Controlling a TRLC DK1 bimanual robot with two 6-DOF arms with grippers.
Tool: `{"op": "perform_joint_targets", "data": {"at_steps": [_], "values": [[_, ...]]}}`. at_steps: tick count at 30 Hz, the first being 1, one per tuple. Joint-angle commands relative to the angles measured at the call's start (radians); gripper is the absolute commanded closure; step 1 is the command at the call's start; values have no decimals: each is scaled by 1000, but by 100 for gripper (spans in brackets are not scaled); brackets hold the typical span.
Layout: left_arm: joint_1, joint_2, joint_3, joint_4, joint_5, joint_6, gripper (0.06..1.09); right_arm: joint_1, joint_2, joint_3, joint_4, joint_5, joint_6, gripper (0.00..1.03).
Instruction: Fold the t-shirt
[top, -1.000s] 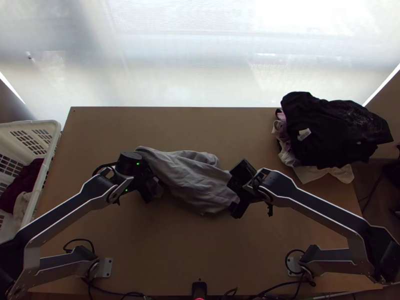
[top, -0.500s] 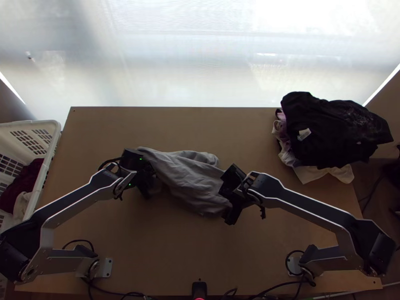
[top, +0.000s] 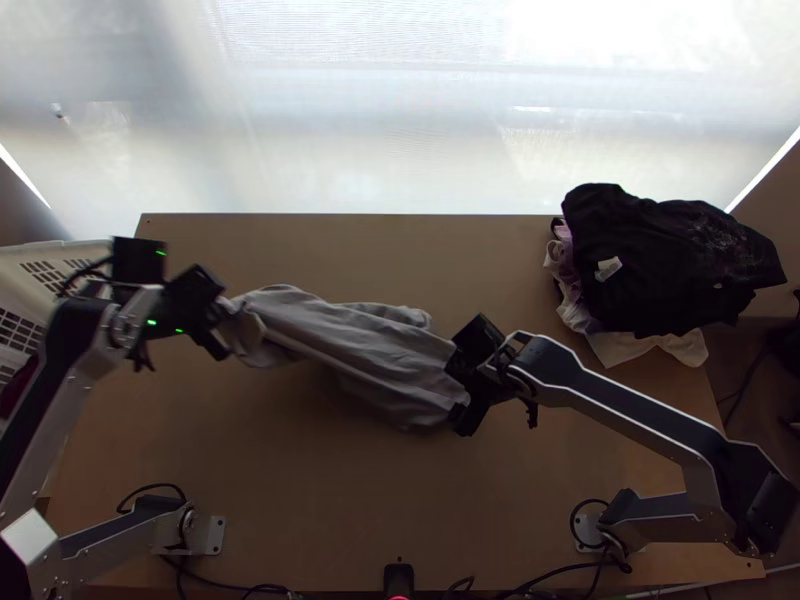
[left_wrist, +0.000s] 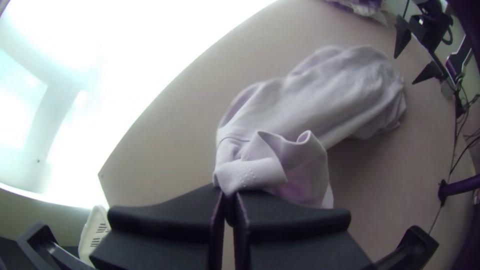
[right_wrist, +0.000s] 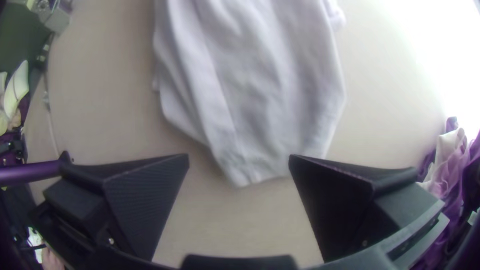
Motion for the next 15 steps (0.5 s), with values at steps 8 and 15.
{"op": "perform_joint_targets", "data": {"at_steps": [8,15], "values": [[540,-30,746,-426,155,97,103,-185,-53,40,-2,0,11,10],[547,98,1090,-417,157,87,103,-285,-77,40,-2,0,38,10]]}}
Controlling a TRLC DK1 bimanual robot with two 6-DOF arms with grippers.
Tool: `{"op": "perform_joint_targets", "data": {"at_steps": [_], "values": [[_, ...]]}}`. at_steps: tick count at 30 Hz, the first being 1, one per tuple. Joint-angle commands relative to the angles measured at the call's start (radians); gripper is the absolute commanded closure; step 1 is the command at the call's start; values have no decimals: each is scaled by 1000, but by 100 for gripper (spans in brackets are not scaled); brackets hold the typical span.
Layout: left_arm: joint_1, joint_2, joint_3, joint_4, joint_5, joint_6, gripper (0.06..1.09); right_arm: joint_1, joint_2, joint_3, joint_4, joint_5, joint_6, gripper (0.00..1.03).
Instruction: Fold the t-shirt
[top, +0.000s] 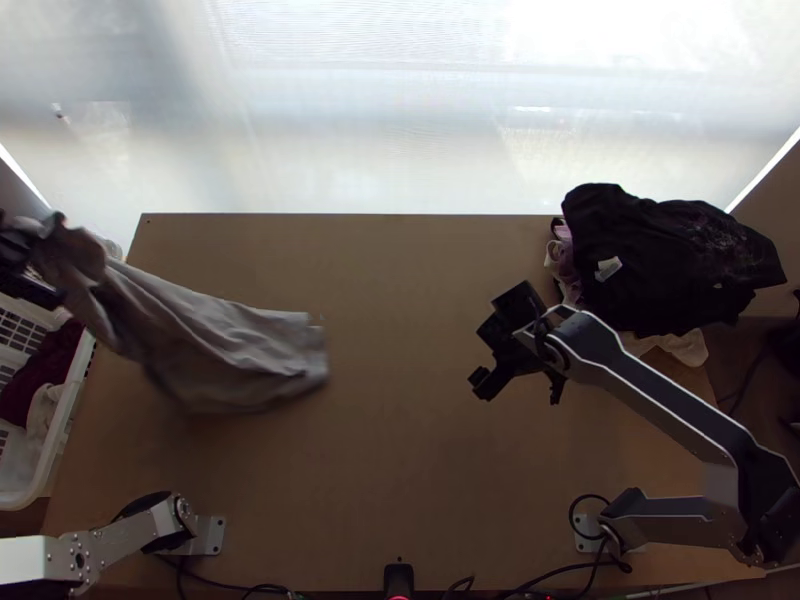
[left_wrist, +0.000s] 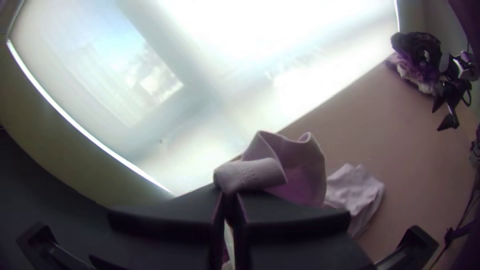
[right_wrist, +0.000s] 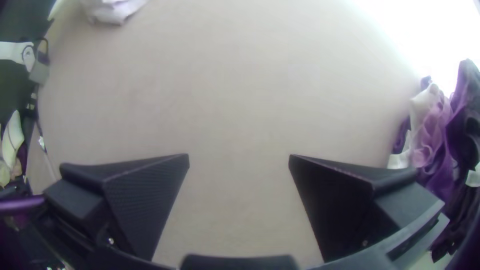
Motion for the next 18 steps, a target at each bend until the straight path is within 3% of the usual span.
{"op": "perform_joint_targets", "data": {"at_steps": [1,6,11,18], "values": [[-19,68,300,-24,13,-28,102,-101,-31,4,1,0,19,10],[-559,66,225,16,-195,-282,98,-175,-71,-4,1,0,22,10],[-1025,163,182,24,-195,-453,99,-215,-113,-37,1,0,20,10],[-1397,396,187,131,-178,-453,99,-308,-211,-103,1,0,25,10]]}}
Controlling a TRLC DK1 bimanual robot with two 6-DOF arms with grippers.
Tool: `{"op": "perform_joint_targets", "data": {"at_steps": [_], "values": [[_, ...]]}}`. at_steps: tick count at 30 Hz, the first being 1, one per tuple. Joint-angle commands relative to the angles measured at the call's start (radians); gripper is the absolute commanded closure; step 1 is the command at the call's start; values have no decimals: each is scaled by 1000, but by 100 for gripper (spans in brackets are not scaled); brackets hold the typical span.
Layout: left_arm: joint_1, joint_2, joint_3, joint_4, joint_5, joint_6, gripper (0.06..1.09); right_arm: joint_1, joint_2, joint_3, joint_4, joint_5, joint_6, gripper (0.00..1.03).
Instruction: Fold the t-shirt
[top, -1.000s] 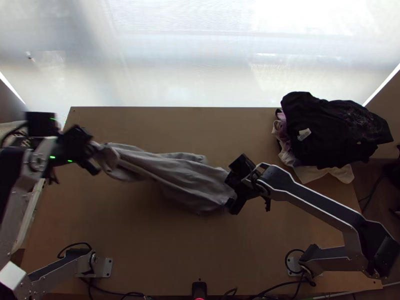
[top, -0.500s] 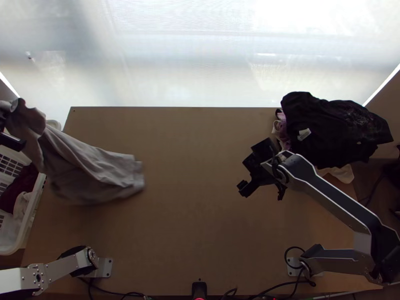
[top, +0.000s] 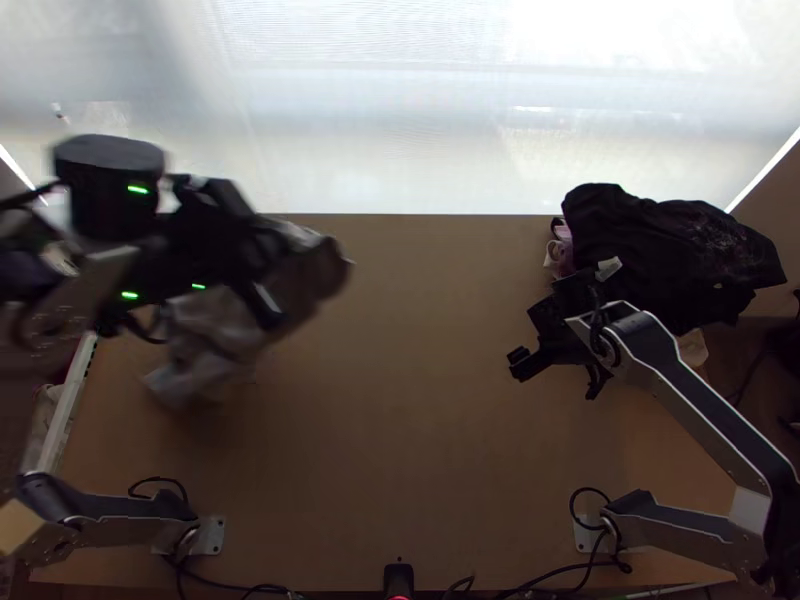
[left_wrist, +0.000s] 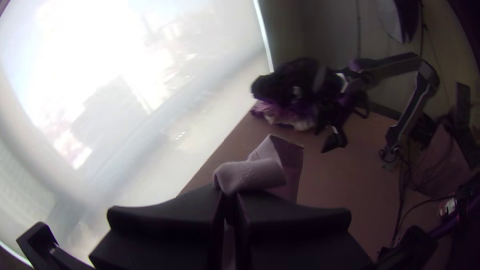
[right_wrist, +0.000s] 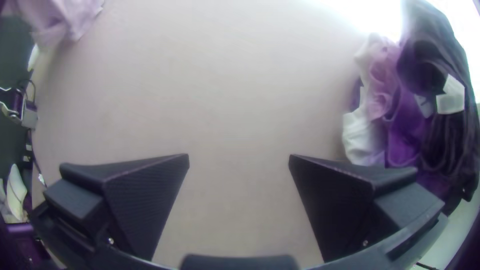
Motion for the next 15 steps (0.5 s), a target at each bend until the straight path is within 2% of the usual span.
{"op": "perform_joint_targets", "data": {"at_steps": [1,4,6,7,8,10,15], "values": [[-400,218,1,78,21,-43,99,-126,-94,-57,0,2,10,10],[-437,327,-5,98,116,-40,99,-247,-145,-68,0,8,17,10],[-456,379,-4,157,139,-60,98,-325,-178,-71,-3,11,11,10],[-465,404,-2,192,139,-68,92,-354,-192,-72,-7,11,4,10],[-475,425,1,221,139,-69,71,-377,-205,-74,-13,11,-3,10],[-492,450,10,243,139,-68,10,-410,-224,-78,-26,13,-7,10],[-508,402,12,243,139,-108,10,-419,-263,-81,-44,19,-4,10]]}}
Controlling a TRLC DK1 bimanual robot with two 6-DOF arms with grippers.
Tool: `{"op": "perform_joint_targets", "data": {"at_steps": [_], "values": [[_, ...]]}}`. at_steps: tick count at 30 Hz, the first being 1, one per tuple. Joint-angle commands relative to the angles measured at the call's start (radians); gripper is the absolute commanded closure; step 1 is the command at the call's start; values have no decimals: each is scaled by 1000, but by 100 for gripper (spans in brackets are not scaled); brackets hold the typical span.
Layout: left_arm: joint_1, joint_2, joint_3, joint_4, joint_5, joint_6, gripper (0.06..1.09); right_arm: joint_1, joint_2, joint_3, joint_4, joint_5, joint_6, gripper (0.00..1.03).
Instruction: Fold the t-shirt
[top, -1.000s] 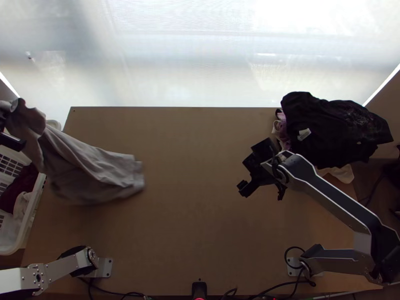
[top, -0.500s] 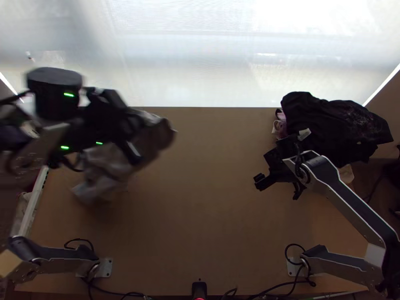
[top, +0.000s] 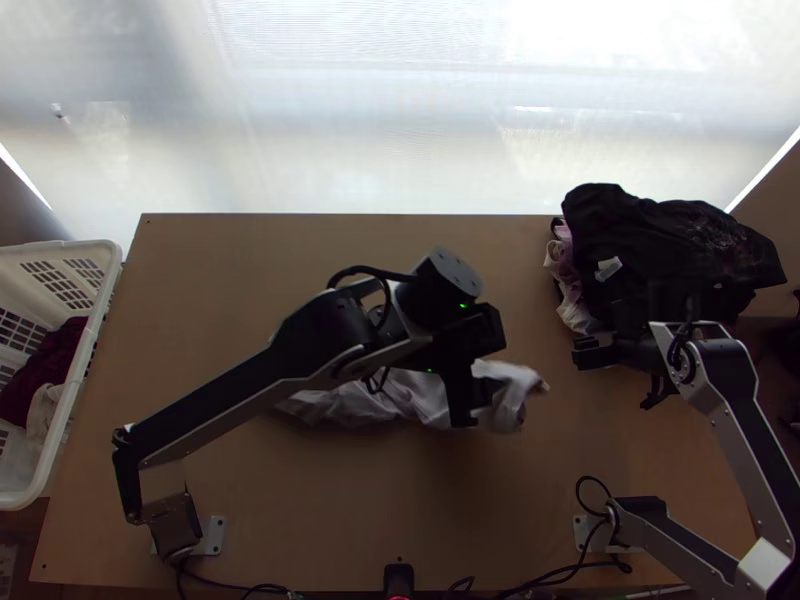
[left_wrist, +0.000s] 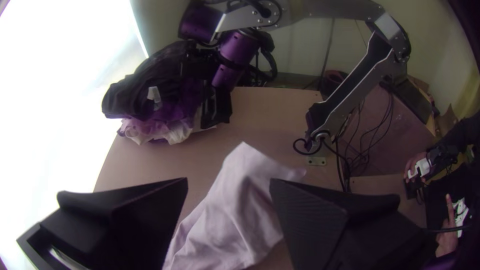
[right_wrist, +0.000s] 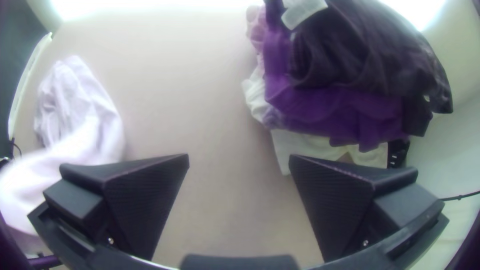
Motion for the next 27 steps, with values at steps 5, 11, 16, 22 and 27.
{"op": "perform_joint_targets", "data": {"at_steps": [5,11,16,22,27], "values": [[-33,-82,9,5,15,-77,10,-1,-58,-3,-21,9,34,10],[192,-237,-259,-148,15,32,10,202,-24,8,-54,9,26,8],[422,-400,-670,-79,-42,138,10,458,30,28,-100,9,-12,5],[620,-505,-934,-10,-83,195,10,662,153,81,-92,9,-14,5],[654,-573,-1031,33,-125,199,10,820,286,143,-80,9,1,5]]}}
